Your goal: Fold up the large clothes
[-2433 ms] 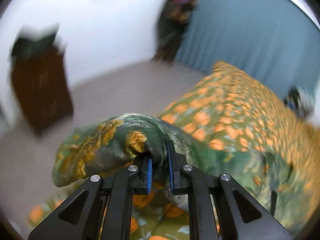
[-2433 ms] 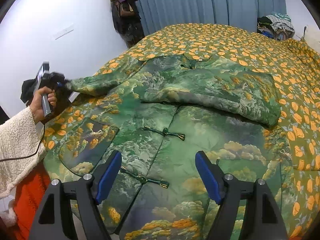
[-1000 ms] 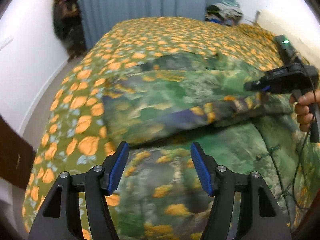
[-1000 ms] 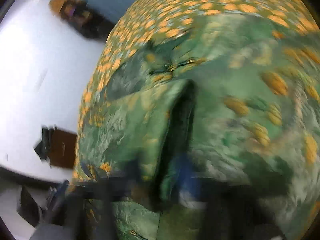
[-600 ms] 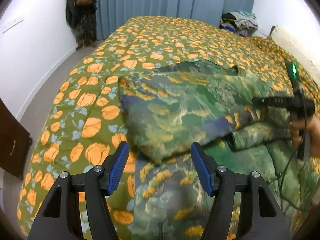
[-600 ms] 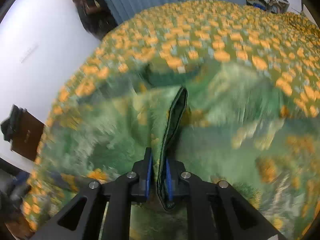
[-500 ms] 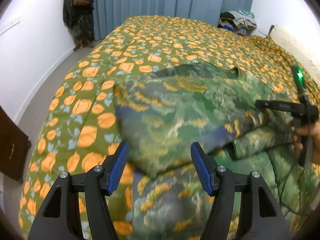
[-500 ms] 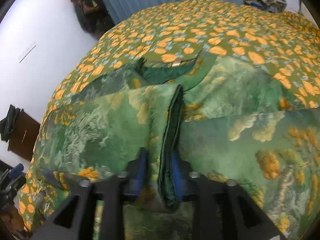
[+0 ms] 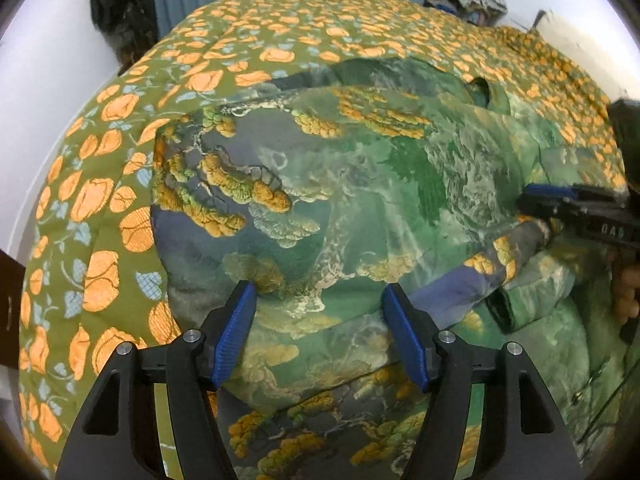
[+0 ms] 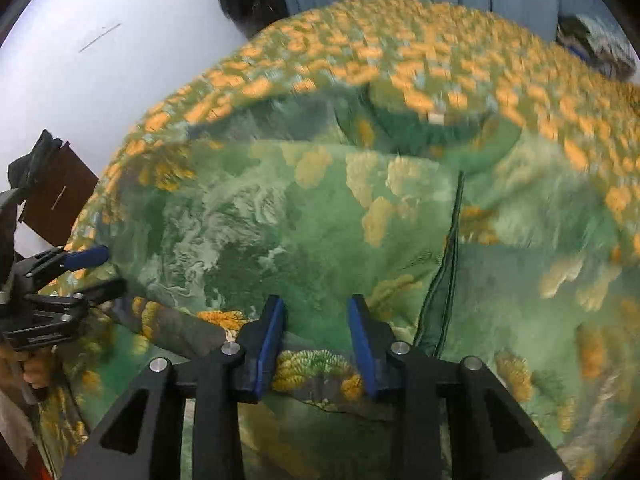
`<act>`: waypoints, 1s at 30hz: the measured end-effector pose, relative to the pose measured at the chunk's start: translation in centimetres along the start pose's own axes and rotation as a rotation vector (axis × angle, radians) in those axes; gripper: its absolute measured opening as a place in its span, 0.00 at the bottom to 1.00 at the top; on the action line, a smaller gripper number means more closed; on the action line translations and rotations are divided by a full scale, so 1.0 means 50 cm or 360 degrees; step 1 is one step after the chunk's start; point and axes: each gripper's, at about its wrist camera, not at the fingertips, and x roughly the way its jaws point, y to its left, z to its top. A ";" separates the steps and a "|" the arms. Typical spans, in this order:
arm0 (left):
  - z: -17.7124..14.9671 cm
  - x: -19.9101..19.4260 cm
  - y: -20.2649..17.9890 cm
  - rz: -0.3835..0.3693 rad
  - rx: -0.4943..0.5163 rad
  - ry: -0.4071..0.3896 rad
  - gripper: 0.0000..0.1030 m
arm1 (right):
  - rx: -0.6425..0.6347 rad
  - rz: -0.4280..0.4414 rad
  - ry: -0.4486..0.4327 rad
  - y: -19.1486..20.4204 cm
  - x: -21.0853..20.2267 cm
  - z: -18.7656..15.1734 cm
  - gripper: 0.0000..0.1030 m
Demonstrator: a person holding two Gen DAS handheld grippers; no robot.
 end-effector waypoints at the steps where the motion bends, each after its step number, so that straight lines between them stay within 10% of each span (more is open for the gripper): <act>1: 0.002 -0.004 -0.004 0.0013 0.0016 0.0010 0.66 | 0.0010 0.0007 0.0001 0.000 0.003 0.001 0.32; 7: 0.064 -0.052 -0.003 -0.0206 -0.0137 0.0024 0.66 | -0.0044 -0.0028 0.0007 0.003 0.002 -0.002 0.32; 13: 0.132 0.078 -0.018 -0.0276 -0.0136 0.0221 0.69 | -0.0024 -0.0039 0.0006 0.012 0.008 -0.005 0.32; 20: 0.222 0.082 0.025 -0.0275 -0.0380 0.0036 0.71 | -0.0012 -0.0023 -0.0001 0.004 0.008 -0.007 0.32; 24: 0.188 0.100 0.047 -0.0352 -0.0481 0.0103 0.71 | -0.0013 -0.0032 -0.0001 0.007 0.007 -0.007 0.32; 30: 0.082 0.026 0.008 -0.0317 -0.0195 0.0162 0.71 | -0.0001 -0.0046 0.0016 0.009 0.001 -0.004 0.32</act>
